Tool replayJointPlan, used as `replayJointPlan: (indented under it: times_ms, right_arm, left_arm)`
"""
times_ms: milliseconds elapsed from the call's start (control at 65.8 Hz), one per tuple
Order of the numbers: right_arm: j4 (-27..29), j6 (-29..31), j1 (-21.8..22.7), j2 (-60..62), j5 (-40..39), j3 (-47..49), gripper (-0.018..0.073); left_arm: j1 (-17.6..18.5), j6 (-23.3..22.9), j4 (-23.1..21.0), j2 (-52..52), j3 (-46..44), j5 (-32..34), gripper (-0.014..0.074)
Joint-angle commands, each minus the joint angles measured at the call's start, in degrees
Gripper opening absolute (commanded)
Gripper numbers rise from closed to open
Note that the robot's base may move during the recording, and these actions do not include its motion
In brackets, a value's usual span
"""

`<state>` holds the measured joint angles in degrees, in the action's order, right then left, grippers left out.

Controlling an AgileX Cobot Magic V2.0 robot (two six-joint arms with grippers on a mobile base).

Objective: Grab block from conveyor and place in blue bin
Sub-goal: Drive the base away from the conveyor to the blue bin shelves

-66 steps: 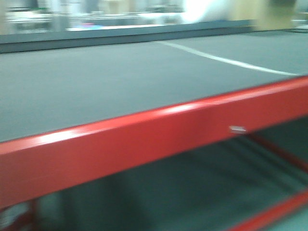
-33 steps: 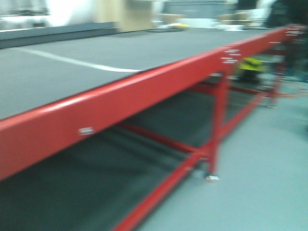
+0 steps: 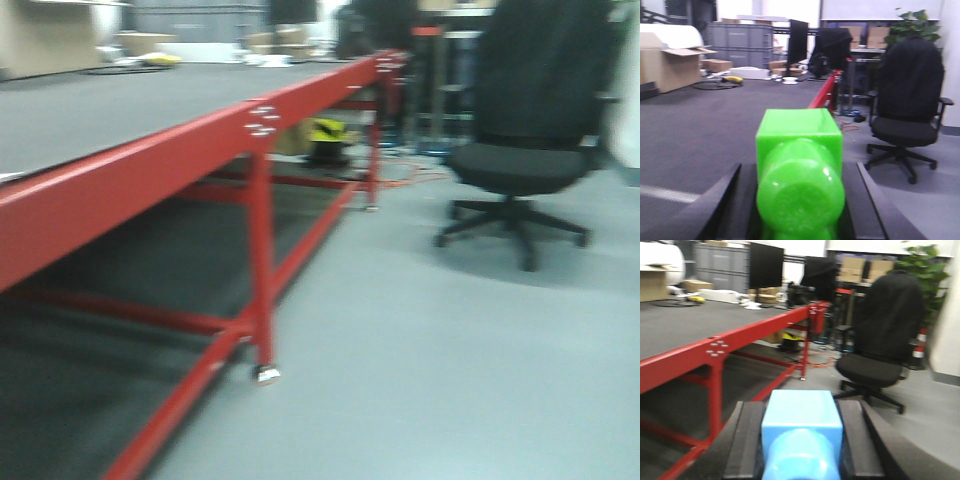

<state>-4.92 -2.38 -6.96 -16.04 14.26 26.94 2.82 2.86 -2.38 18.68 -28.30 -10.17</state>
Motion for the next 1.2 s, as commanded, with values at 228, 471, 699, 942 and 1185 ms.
replayJointPlan:
  times_ms: [228, 471, 699, 942, 1185]
  right_arm:
    - [-0.60, 0.35, -0.03, 0.15, -1.41, 0.13, -0.0162]
    - [-0.60, 0.35, -0.03, 0.15, -1.41, 0.13, -0.0162]
    - [-0.60, 0.35, -0.03, 0.15, -1.41, 0.13, -0.0162]
    - [-0.60, 0.35, -0.03, 0.15, -1.41, 0.13, -0.0162]
    - [-0.60, 0.35, -0.03, 0.15, -1.41, 0.13, -0.0162]
  left_arm:
    - [0.24, -0.13, 0.12, -0.39, 0.05, 1.06, -0.0111]
    - [0.24, -0.13, 0.12, -0.39, 0.05, 1.06, -0.0111]
    - [0.24, -0.13, 0.12, -0.39, 0.05, 1.13, -0.0111]
    - [0.24, -0.13, 0.12, -0.39, 0.05, 1.13, -0.0111]
    - [0.24, -0.13, 0.12, -0.39, 0.05, 1.13, -0.0111]
